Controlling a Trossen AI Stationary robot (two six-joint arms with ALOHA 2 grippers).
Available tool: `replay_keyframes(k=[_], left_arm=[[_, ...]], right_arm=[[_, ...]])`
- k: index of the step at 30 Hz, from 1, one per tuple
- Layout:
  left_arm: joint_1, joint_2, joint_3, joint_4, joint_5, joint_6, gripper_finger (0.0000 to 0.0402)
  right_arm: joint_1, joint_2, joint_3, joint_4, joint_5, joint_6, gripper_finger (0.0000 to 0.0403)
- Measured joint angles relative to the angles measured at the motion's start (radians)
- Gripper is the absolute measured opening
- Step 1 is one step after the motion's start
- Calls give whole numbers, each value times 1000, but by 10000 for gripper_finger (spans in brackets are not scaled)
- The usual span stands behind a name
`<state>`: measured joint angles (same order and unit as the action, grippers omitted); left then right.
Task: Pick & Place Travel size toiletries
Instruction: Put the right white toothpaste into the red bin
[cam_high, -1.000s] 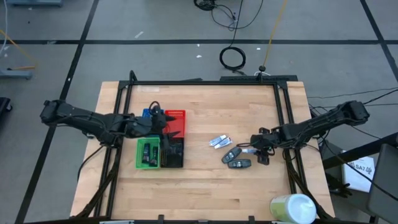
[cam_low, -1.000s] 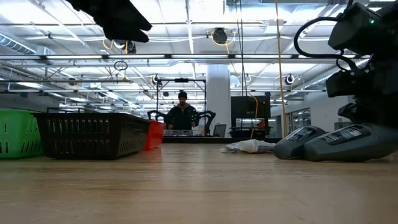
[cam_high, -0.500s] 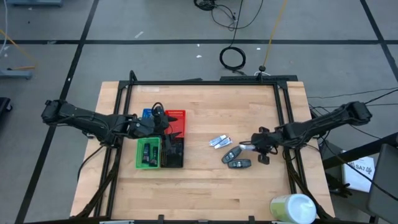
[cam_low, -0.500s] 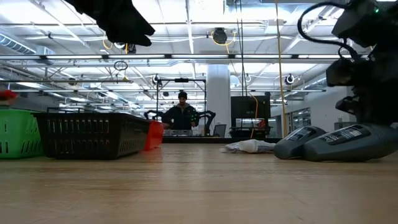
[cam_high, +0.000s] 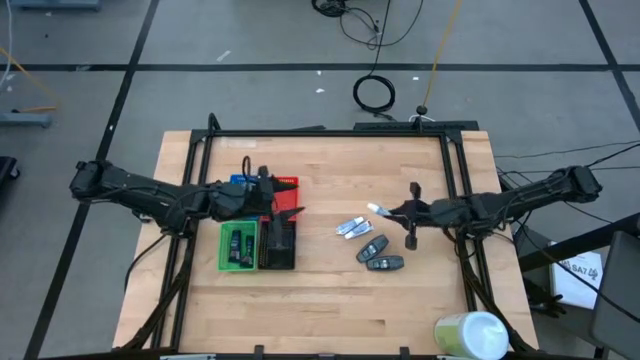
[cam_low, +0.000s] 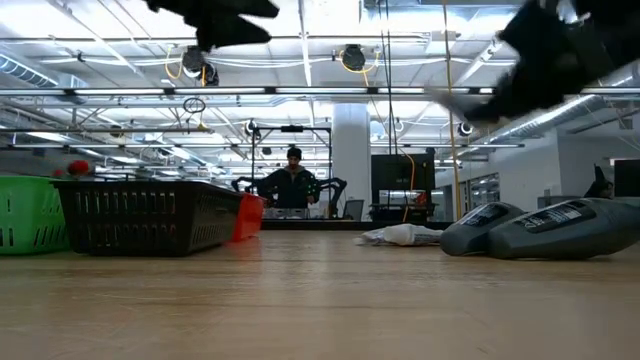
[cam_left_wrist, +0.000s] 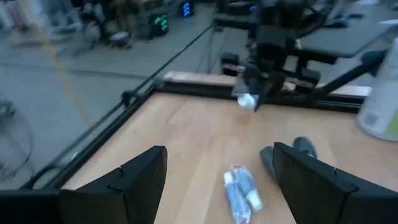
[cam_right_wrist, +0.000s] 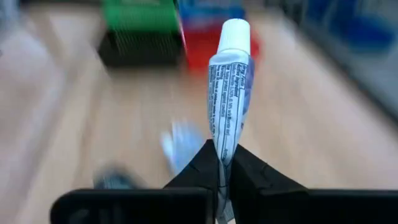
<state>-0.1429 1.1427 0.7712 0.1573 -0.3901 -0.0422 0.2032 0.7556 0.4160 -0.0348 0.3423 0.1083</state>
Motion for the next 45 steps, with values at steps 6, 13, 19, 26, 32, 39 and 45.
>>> replay_keyframes(k=[6, 13, 19, 26, 32, 39, 45], left_arm=[[20, 135, 1, 305, 52, 122, 280], [71, 352, 1, 686, 248, 127, 280], [86, 521, 75, 853, 319, 146, 280], [86, 685, 256, 833, 346, 152, 280], [91, 746, 352, 747, 348, 153, 280], [91, 755, 398, 662, 348, 169, 278], [91, 755, 398, 661, 348, 192, 220]], right_arm=[[0, 37, 1, 388, -35, -257, 13], [-1, 108, 1, 539, -108, -320, 14], [-1, 149, 0, 592, -109, -324, 14], [-1, 180, 0, 645, -109, -334, 14], [-1, 180, 0, 646, -111, -332, 15], [-1, 180, 0, 644, -111, -333, 15], [-1, 180, 0, 628, -111, -333, 15]])
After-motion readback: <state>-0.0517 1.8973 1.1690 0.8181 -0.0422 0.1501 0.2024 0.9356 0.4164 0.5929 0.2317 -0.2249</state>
